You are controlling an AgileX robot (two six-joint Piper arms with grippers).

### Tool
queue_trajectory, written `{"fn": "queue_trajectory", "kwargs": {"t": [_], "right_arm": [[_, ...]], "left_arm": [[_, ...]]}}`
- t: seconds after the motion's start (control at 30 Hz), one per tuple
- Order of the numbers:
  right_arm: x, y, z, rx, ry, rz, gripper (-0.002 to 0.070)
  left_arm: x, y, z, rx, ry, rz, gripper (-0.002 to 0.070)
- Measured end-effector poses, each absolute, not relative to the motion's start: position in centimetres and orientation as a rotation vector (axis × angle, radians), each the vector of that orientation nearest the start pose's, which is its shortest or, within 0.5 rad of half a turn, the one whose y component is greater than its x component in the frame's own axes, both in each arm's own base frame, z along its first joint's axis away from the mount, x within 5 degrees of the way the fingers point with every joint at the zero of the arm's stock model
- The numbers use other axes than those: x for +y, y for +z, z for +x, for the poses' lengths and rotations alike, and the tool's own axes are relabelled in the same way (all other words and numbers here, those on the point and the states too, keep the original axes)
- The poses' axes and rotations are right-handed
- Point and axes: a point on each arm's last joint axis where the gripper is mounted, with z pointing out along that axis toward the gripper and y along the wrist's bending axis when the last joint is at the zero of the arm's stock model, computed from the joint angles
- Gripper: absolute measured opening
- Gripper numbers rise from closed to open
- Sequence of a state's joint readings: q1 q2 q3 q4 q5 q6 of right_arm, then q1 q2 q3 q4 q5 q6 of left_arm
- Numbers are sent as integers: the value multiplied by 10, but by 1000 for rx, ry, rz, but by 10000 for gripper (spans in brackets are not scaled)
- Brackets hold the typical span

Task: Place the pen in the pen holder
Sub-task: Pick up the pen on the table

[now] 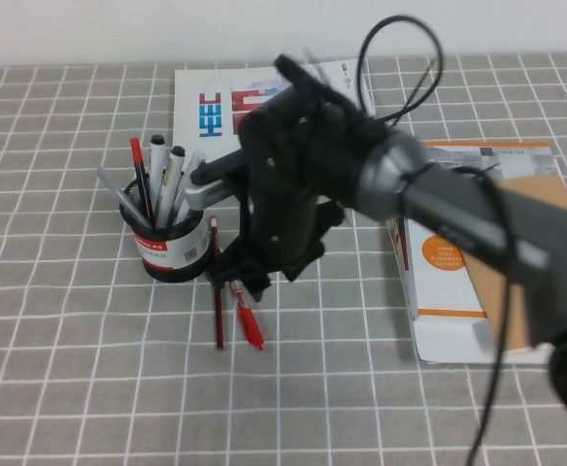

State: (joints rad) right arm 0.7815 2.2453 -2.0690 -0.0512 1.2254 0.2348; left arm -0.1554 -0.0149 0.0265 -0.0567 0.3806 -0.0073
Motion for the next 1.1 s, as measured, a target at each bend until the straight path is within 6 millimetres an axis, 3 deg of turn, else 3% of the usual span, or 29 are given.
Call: {"fn": "queue_trajectory", "kwargs": {"t": [0.3,0.57,0.7,0.9,1.1], "right_arm": [[363,207,367,2736,172,-809,326],[372,191,368,2756,206,-818,320],[372,188,369,2754,201,-837,260],[373,187,368,2756,212,-850,62],[371,193,361,2791,260,-832,60]], "left_arm": [[-10,171,51,1876,-168,104,-5],[-10,171,51,1876,-168,104,-5],[-10,171,51,1876,-168,104,-5],[-10,171,51,1876,-168,104,-5],[-10,171,51,1876,-168,104,-5]]}}
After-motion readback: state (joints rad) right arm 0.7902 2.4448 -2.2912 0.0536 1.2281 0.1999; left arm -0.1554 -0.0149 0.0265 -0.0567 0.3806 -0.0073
